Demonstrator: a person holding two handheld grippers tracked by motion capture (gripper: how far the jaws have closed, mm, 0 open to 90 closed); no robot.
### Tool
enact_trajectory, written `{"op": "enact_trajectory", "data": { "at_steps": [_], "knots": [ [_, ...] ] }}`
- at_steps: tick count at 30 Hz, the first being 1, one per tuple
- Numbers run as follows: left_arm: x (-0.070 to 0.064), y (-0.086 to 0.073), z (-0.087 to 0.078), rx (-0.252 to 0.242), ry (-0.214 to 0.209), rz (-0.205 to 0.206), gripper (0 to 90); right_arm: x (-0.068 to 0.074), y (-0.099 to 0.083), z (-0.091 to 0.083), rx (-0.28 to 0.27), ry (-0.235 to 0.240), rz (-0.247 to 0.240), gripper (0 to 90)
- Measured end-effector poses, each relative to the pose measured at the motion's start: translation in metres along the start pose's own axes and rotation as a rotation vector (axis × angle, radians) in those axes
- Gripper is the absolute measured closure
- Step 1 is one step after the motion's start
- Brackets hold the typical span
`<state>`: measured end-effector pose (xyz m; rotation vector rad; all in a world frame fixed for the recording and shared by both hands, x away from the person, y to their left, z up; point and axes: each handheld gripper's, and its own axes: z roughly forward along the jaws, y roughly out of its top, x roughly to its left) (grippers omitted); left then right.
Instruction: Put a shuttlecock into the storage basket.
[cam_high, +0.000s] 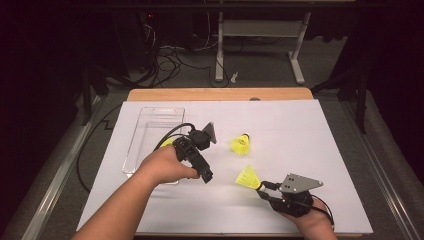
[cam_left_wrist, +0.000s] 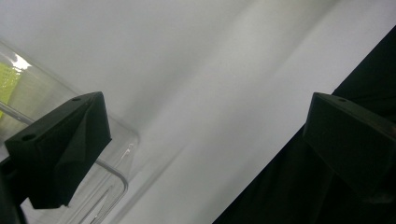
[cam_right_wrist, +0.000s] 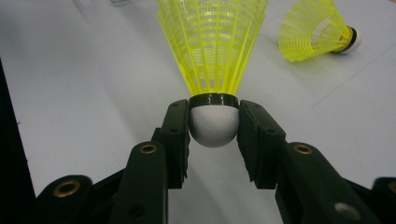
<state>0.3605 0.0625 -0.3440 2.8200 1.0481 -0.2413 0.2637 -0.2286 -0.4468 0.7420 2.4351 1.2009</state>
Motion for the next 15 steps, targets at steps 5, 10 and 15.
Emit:
{"op": "enact_trajectory", "data": {
  "at_steps": [5, 10, 15],
  "knots": [
    [0.001, -0.001, 0.003, 0.002, 0.0, -0.001, 2.0, 0.001, 0.01, 0.001, 0.001, 0.005, -0.017, 66.0],
    [0.004, -0.001, 0.004, 0.003, 0.006, -0.011, 2.3, -0.002, 0.02, 0.008, -0.002, 0.012, -0.018, 66.1],
    [0.005, -0.002, 0.003, -0.004, 0.003, -0.014, 2.3, -0.001, 0.03, 0.014, -0.006, 0.026, -0.032, 66.1]
  ]
}}
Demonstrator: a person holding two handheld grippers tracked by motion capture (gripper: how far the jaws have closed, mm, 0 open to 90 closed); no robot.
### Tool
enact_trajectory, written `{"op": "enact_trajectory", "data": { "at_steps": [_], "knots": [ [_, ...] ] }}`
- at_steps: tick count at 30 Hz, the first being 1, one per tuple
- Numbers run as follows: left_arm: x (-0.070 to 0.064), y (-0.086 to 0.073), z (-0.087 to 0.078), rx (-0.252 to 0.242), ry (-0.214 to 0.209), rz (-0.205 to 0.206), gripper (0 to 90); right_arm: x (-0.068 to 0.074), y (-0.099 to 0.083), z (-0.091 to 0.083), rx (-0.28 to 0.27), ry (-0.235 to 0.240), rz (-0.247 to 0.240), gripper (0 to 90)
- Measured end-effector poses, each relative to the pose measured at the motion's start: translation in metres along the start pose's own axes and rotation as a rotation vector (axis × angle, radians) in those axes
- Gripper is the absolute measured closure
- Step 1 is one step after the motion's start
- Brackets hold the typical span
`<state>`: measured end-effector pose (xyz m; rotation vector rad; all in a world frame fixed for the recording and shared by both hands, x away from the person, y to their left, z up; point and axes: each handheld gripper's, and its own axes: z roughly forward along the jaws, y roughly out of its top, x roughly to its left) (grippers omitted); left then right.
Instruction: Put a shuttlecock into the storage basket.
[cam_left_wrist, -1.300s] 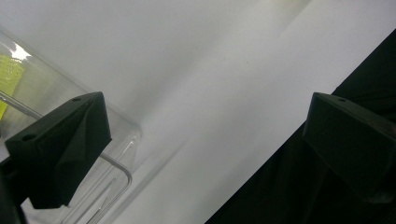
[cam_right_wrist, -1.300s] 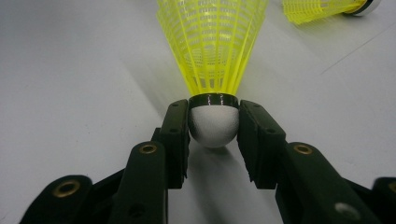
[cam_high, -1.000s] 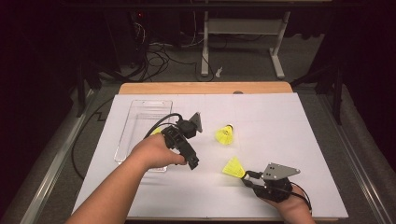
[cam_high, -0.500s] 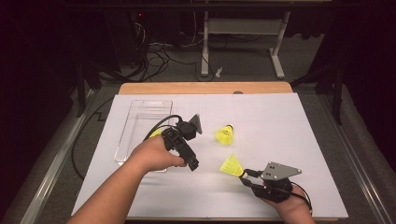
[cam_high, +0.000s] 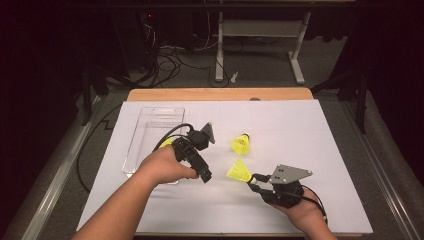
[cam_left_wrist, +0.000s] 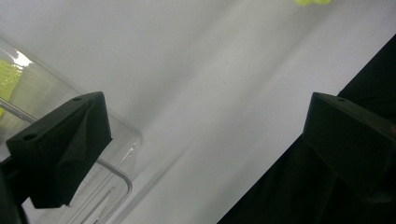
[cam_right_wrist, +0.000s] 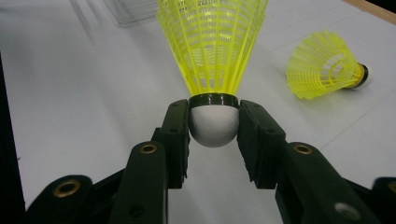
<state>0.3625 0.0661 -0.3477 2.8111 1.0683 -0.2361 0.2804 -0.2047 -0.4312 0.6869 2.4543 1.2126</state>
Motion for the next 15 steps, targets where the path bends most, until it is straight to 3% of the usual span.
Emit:
{"op": "enact_trajectory", "data": {
  "at_steps": [15],
  "knots": [
    [-0.006, 0.003, 0.004, 0.001, -0.005, 0.015, 2.5, 0.011, 0.009, 0.022, -0.005, 0.037, -0.024, 66.1]
  ]
}}
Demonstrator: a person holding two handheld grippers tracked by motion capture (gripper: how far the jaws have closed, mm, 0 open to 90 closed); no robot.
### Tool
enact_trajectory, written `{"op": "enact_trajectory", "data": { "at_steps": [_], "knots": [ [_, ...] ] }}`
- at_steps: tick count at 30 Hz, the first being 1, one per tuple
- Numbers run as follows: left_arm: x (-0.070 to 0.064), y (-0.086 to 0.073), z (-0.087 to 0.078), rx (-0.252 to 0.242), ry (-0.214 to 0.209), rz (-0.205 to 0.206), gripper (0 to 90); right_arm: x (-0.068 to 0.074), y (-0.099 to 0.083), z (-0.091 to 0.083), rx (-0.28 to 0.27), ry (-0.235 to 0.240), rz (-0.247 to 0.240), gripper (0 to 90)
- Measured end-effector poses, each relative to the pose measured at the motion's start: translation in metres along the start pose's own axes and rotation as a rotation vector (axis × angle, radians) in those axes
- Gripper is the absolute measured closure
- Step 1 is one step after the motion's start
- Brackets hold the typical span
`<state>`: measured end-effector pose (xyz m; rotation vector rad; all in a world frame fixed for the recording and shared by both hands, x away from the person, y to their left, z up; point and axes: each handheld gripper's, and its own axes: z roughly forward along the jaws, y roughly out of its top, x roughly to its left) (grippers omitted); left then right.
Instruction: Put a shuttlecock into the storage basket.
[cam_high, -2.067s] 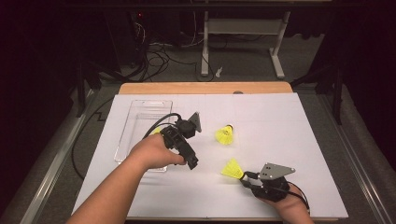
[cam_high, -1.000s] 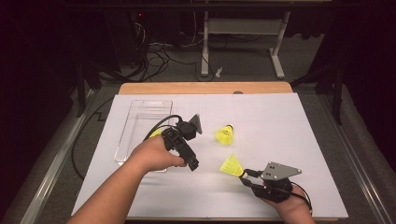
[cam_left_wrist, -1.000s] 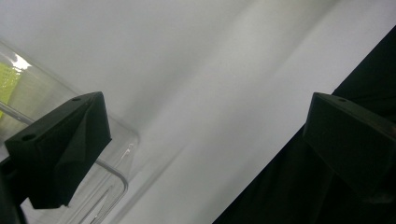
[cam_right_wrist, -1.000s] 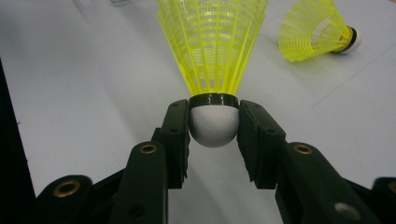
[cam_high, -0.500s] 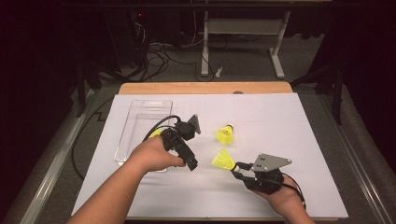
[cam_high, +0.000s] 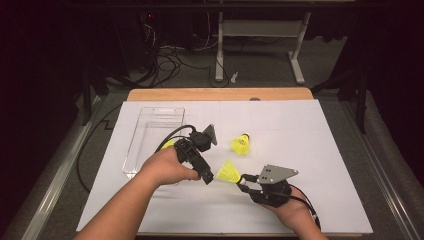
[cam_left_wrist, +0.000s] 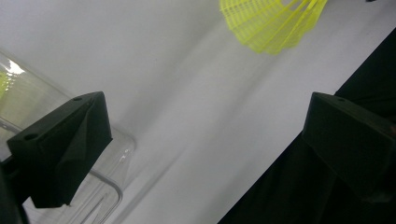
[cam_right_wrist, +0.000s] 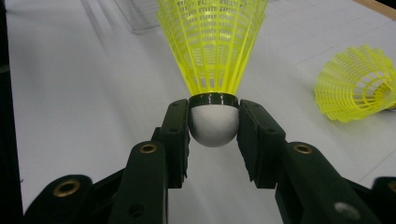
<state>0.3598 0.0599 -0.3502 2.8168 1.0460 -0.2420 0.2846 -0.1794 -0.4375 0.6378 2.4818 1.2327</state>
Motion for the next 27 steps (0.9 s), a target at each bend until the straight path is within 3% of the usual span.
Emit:
{"op": "enact_trajectory", "data": {
  "at_steps": [17, 27],
  "knots": [
    [-0.009, 0.006, 0.009, -0.001, -0.024, 0.033, 5.6, 0.011, 0.003, 0.009, -0.014, 0.035, -0.021, 66.0],
    [-0.013, 0.01, 0.011, -0.004, -0.046, 0.067, 17.3, 0.014, 0.004, 0.013, -0.01, 0.048, -0.025, 66.0]
  ]
}}
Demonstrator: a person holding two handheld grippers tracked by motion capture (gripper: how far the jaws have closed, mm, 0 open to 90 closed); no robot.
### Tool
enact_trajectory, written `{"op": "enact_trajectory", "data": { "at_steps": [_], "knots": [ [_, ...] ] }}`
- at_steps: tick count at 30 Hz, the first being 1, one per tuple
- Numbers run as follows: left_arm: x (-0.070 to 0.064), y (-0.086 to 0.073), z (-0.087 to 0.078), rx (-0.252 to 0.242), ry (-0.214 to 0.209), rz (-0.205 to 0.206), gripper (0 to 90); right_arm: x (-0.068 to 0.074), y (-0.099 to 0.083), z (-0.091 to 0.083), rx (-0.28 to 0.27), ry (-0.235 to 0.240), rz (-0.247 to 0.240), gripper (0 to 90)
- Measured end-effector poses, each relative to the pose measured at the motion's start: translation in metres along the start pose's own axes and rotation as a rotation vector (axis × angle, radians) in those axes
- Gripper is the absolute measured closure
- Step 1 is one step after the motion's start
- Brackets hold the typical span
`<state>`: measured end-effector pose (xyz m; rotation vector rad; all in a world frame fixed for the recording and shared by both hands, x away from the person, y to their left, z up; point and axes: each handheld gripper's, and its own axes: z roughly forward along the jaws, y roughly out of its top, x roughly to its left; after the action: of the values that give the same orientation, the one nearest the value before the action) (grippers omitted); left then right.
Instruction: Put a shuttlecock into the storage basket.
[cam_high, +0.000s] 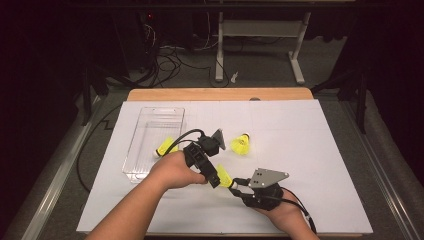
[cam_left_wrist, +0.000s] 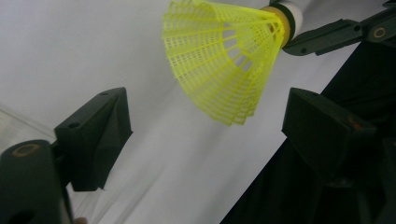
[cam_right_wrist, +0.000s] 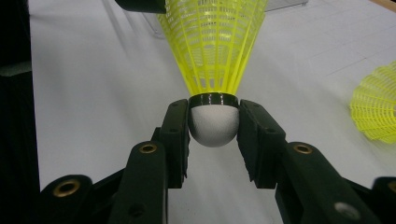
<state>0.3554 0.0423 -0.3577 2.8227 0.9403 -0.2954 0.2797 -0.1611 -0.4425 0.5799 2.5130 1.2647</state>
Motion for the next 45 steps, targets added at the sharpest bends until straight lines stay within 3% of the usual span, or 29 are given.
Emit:
{"op": "enact_trajectory", "data": {
  "at_steps": [8, 11, 14, 39, 45],
  "knots": [
    [-0.0025, 0.0005, 0.0014, 0.004, -0.039, 0.031, 37.3, 0.0007, -0.0003, 0.001, 0.004, 0.003, 0.0, 66.0],
    [-0.0033, -0.0003, -0.0001, -0.01, -0.037, 0.053, 51.8, 0.001, -0.0004, 0.0016, 0.008, 0.005, -0.003, 66.0],
    [-0.0047, -0.0002, 0.0014, 0.007, -0.044, 0.069, 57.4, 0.0012, -0.0002, 0.0022, 0.007, 0.005, 0.0, 66.0],
    [-0.0085, 0.0011, 0.0037, -0.002, -0.046, 0.116, 88.2, 0.0002, -0.0004, 0.005, 0.012, 0.002, 0.017, 66.0],
    [-0.0094, 0.0007, 0.0042, -0.004, -0.043, 0.135, 89.9, -0.0001, -0.0011, 0.0058, 0.014, 0.005, 0.017, 65.9]
  ]
}}
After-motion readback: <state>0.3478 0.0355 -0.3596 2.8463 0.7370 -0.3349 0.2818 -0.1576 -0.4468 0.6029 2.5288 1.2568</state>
